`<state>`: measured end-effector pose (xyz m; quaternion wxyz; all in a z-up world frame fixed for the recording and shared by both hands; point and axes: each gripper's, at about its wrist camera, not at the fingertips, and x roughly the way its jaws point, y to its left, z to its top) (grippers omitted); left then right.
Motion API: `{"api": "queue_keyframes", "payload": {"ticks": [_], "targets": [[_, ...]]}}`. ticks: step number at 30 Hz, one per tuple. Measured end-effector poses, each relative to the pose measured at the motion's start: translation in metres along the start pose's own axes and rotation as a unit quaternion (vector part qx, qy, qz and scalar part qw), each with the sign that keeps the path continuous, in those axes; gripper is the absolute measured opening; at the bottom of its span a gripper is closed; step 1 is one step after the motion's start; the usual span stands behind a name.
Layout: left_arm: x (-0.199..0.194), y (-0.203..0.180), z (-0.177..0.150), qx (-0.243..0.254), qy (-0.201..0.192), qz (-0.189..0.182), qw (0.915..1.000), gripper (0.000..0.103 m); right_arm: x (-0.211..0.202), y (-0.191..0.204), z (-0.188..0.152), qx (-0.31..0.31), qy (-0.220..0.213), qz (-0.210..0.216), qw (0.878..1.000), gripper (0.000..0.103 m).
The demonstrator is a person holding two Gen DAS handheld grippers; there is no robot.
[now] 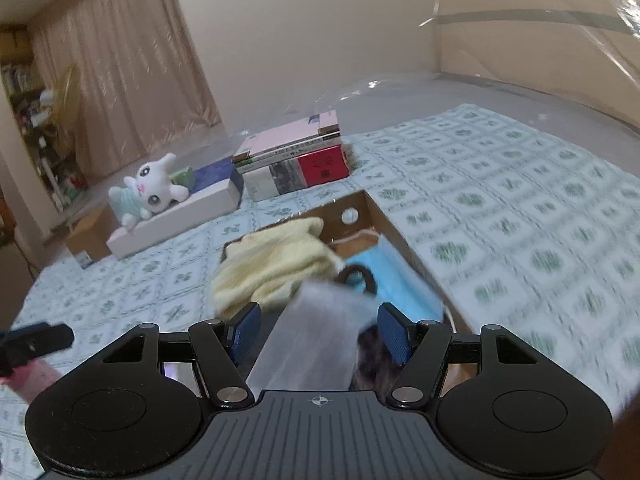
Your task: Organize soft objects
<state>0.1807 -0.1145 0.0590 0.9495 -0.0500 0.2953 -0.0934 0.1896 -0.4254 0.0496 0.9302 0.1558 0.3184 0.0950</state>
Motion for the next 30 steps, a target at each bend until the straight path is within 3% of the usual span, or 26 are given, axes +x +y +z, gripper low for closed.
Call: {"api": "queue_keyframes", "payload": {"ticks": [9, 13, 22, 26, 30], "targets": [[-0.072, 0.012, -0.048, -0.013, -0.011, 0.01, 0.9998, 0.078, -0.072, 0.042, -0.055, -0.047, 0.011, -0.002, 0.999, 0.082], [-0.092, 0.011, -0.065, -0.017, 0.004, 0.037, 0.9992, 0.078, -0.092, 0.057, -0.074, -0.061, 0.013, 0.0, 0.998, 0.084], [-0.126, 0.023, -0.095, -0.066, 0.025, 0.055, 0.996, 0.079, -0.114, 0.083, -0.104, -0.095, 0.038, 0.003, 0.995, 0.085], [-0.137, 0.023, -0.105, -0.065, 0.031, 0.061, 0.9955, 0.086, -0.117, 0.089, -0.117, -0.106, 0.05, -0.001, 0.993, 0.085], [-0.144, 0.016, -0.116, -0.05, 0.032, 0.071, 0.9957, 0.086, -0.121, 0.092, -0.127, -0.105, 0.046, -0.004, 0.993, 0.085]]}}
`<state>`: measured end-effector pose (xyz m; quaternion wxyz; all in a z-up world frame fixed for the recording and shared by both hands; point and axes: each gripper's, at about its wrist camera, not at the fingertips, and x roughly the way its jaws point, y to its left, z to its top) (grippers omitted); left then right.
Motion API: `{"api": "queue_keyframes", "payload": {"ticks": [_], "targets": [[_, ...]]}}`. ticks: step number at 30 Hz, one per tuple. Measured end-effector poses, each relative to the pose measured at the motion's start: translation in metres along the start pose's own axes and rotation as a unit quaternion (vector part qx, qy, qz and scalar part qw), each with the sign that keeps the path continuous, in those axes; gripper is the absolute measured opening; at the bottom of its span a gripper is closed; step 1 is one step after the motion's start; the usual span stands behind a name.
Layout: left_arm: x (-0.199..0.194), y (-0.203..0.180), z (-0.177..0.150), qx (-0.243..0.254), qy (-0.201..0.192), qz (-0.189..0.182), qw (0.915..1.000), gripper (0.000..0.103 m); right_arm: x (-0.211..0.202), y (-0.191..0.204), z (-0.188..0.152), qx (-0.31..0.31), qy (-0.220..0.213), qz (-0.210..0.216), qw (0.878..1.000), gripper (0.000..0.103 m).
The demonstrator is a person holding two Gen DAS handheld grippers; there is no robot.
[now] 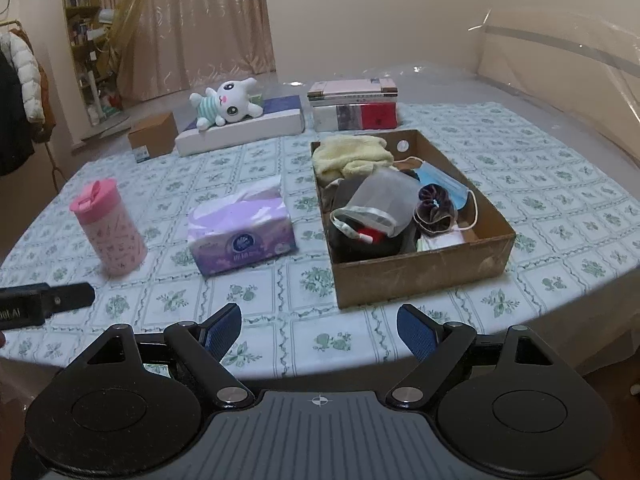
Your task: Organize soft objects
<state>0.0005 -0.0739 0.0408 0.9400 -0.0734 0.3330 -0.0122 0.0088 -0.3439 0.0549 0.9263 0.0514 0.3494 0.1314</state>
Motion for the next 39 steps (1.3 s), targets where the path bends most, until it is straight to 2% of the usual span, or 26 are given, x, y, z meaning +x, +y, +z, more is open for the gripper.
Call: {"api": "queue_keyframes", "payload": {"ticks": [7, 20, 39], "targets": [[0.005, -0.003, -0.013, 0.006, 0.021, 0.001, 0.9998, 0.086, -0.01, 0.003, -0.006, 0.013, -0.001, 0.005, 1.0, 0.085], [0.009, -0.015, -0.014, 0.02, 0.02, -0.01, 0.9995, 0.087, 0.002, 0.016, -0.007, -0.014, 0.016, -0.006, 1.0, 0.085], [0.01, -0.016, -0.012, 0.019, 0.019, -0.012, 0.9996, 0.087, 0.003, 0.02, -0.003, -0.011, 0.013, -0.006, 1.0, 0.085]]}}
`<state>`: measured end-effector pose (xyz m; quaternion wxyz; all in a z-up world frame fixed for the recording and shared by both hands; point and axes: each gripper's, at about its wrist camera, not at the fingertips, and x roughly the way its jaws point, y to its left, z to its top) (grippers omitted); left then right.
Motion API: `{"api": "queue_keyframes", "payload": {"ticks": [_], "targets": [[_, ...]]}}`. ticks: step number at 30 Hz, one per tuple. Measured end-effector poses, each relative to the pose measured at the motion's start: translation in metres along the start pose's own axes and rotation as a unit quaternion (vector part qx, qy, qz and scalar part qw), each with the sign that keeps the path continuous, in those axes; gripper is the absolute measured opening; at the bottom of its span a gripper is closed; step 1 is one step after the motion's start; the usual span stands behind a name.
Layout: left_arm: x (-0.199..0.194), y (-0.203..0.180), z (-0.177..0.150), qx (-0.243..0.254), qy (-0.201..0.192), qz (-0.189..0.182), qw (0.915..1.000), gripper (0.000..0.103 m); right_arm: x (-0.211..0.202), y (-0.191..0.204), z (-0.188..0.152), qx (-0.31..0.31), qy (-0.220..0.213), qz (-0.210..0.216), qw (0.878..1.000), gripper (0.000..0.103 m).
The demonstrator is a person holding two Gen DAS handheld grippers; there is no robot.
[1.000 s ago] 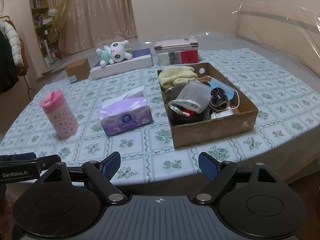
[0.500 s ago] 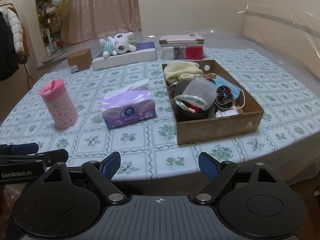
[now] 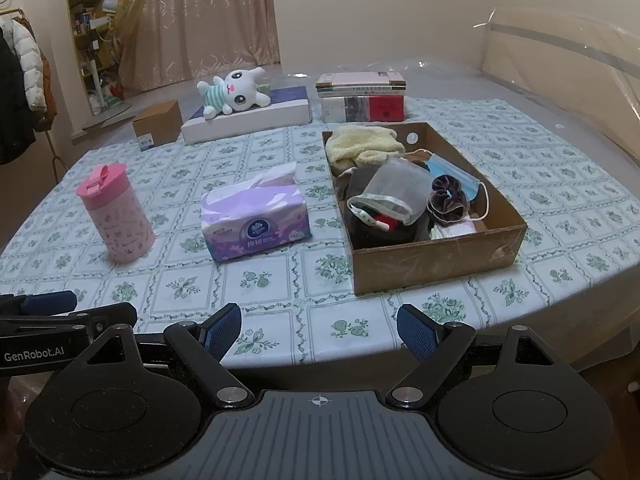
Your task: Organize soft objects
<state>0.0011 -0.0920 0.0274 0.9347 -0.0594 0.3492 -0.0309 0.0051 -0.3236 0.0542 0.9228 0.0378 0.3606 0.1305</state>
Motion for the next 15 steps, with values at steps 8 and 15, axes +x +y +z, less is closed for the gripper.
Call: {"api": "queue_keyframes", "payload": {"ticks": [8, 15], "targets": [[-0.0004, 0.0001, 0.0003, 0.0, -0.002, -0.002, 1.0, 0.087, -0.0005, 0.0002, 0.0013, -0.001, -0.002, -0.001, 1.0, 0.085], [-0.0006, -0.0009, 0.0, 0.001, -0.002, -0.002, 1.0, 0.087, -0.0006, 0.0001, 0.0019, 0.0, -0.003, -0.002, 1.0, 0.085]]}}
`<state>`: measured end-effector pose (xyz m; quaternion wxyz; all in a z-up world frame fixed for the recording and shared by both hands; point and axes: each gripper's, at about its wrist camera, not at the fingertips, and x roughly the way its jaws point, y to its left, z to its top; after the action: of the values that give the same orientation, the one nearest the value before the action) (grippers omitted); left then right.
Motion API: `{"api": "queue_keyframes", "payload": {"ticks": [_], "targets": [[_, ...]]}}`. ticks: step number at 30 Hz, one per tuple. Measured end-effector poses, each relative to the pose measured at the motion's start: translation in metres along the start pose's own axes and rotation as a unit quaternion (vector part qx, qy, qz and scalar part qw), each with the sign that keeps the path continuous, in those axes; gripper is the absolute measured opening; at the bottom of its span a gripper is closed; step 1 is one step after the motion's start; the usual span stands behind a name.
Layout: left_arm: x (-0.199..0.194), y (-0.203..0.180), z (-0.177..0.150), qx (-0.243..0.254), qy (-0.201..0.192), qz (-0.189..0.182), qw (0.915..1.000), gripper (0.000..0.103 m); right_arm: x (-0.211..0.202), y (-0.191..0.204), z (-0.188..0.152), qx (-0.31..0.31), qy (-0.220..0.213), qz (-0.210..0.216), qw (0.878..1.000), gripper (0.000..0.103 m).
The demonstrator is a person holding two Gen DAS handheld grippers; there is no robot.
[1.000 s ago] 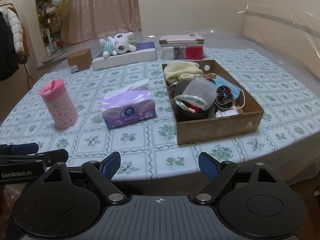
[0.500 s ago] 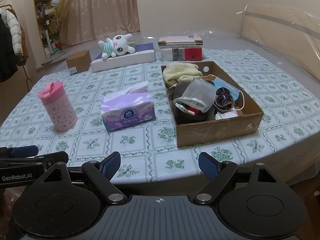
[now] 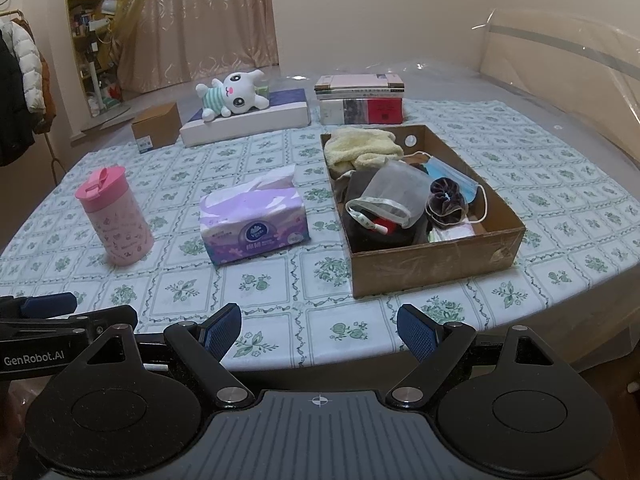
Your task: Organize soft objects
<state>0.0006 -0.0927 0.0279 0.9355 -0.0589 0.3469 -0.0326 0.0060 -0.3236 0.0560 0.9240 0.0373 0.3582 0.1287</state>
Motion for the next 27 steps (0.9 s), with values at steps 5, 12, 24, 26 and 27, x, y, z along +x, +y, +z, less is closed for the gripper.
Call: {"api": "queue_keyframes", "payload": {"ticks": [5, 12, 24, 26, 27], "targets": [[-0.0001, 0.0001, 0.0, 0.0, 0.0, 0.0, 1.0, 0.087, -0.0001, 0.0, -0.0003, 0.0, 0.0, 0.0, 1.0, 0.085], [-0.0001, 0.0005, 0.0, 0.0, 0.0, 0.0, 1.0, 0.087, -0.0009, -0.0006, 0.0011, 0.001, 0.0, -0.001, 1.0, 0.085], [-0.0014, -0.0018, 0.0013, 0.0, -0.002, 0.0, 1.0, 0.087, -0.0016, -0.0007, 0.0026, 0.0, -0.002, -0.002, 1.0, 0.085], [-0.0014, -0.0022, 0.0015, -0.001, -0.002, 0.0, 1.0, 0.087, -0.0016, -0.0005, 0.0019, 0.0, -0.002, -0.002, 1.0, 0.085], [-0.0015, -0.0014, 0.0012, 0.0, -0.003, 0.0, 1.0, 0.087, -0.0017, -0.0005, 0.0017, 0.0, -0.002, -0.002, 1.0, 0.085]]}}
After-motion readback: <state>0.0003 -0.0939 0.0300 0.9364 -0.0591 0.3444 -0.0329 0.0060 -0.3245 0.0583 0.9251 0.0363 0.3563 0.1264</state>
